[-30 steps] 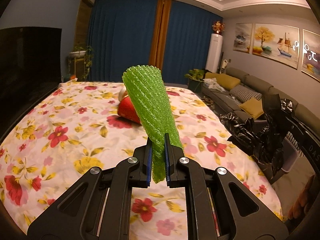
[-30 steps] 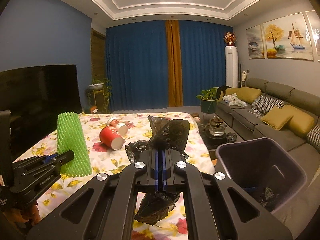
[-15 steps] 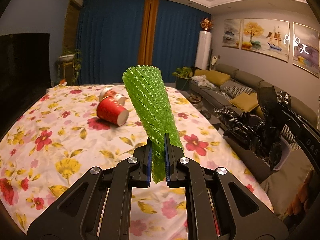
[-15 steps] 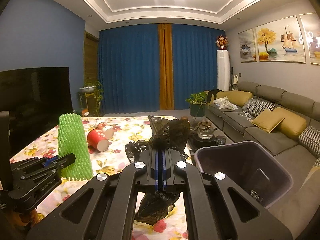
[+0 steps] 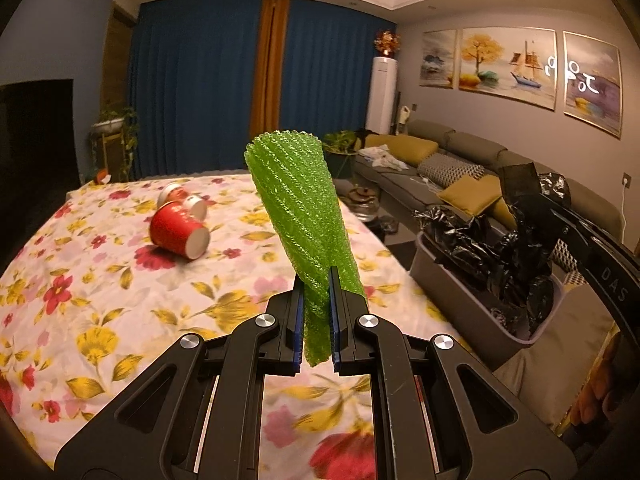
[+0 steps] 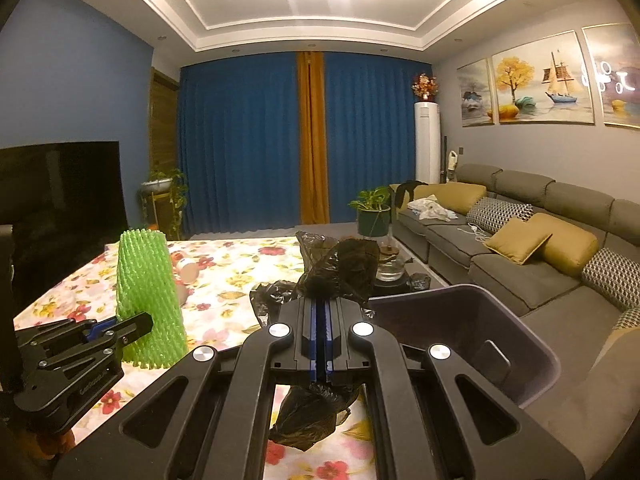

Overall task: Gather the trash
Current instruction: 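Carry the green net and black bag over the grey bin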

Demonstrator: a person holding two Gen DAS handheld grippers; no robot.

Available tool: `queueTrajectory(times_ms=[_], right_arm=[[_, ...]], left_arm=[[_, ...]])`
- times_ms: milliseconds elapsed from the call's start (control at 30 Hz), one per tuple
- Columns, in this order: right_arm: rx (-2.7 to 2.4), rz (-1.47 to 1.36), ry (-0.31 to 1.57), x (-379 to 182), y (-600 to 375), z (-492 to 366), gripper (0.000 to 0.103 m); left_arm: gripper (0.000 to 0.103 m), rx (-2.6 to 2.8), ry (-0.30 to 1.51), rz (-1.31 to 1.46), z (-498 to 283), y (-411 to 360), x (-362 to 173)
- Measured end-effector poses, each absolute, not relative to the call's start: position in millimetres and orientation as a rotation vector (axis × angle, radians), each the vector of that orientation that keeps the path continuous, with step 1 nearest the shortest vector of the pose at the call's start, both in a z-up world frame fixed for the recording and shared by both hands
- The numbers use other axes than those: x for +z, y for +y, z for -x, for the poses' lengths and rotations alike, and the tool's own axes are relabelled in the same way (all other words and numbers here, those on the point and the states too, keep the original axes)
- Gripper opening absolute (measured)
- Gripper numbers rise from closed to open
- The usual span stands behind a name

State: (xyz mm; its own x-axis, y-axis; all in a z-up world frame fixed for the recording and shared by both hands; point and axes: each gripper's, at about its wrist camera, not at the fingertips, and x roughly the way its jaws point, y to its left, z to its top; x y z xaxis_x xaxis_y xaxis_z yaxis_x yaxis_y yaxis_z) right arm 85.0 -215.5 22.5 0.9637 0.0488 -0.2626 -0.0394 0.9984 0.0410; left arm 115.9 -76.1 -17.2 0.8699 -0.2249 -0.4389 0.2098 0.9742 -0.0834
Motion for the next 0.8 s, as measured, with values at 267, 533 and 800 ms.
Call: queueTrajectory(times_ms=[267, 533, 800], right_arm=[[-0.025, -0.061, 0.261, 22, -242, -86, 0.004], [-0.103, -0.083, 0.258, 19, -273, -87, 0.004], [-0.162, -0.093, 0.253, 13, -300, -86, 0.004]], left_arm=[[0.009, -0.292, 0.448, 0.005, -123, -114, -10], [0.009, -0.377, 0.425, -0.021, -130, -162, -4], [0.009, -0.447, 0.419, -0.026, -139, -199, -8]])
